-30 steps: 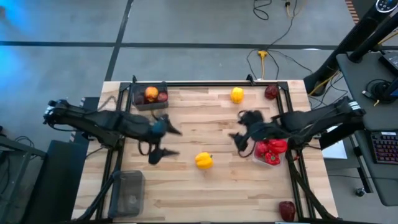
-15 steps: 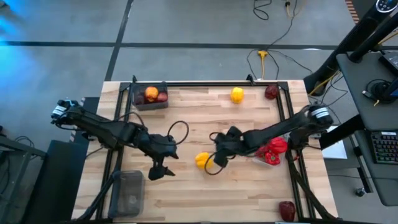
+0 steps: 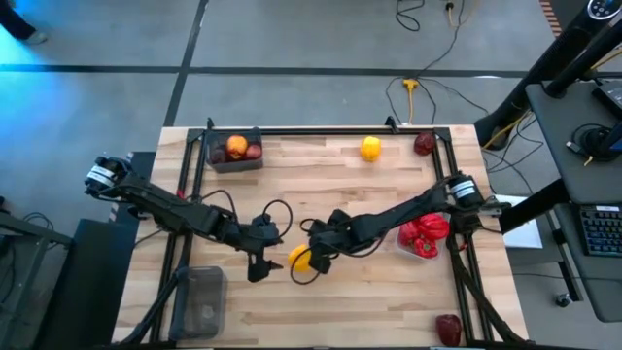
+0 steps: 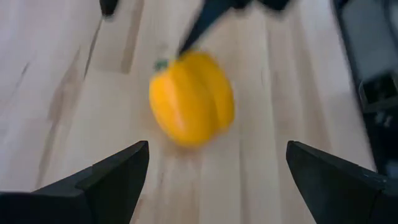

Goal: Sort produce into baskets
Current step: Put the yellow bell pepper into the bottom black bin

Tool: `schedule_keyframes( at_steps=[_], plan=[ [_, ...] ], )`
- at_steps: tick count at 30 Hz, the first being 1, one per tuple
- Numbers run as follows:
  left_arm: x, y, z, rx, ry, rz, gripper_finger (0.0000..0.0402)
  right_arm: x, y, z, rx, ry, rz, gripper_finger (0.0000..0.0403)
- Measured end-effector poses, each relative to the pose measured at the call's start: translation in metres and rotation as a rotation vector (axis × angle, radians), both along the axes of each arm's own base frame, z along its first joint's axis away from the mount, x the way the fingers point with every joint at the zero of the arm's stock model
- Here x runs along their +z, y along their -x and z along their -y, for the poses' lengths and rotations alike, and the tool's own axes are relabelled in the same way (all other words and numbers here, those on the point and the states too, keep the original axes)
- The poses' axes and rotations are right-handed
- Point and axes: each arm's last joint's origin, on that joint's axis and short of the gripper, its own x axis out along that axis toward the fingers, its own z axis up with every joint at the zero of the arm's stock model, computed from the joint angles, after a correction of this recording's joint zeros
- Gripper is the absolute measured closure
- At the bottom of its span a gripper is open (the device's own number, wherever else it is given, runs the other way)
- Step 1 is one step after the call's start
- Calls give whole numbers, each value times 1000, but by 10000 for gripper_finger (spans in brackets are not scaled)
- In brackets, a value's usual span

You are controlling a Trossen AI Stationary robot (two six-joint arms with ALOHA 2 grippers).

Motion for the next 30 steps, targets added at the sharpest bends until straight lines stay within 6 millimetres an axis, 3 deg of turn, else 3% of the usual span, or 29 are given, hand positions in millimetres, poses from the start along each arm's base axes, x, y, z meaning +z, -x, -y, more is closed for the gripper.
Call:
schedule_keyframes(
  at_steps=[7,14,18,24,30],
  plan=[
    [-21,-5,8,144,25,60,41,-7,-16,-6,24,-42,-8,38],
    [-40,-23,34,275,-42,67,41,-11,-18,-7,2,-75,-15,38],
    [-59,-35,38,391,-100,34,41,-9,-16,-8,-18,-92,-11,38],
    [-74,-52,48,338,-105,81,40,-4,-9,-14,14,-132,-62,38],
    [-73,-55,49,327,-71,105,58,-1,-5,-21,26,-119,-95,38]
  ],
)
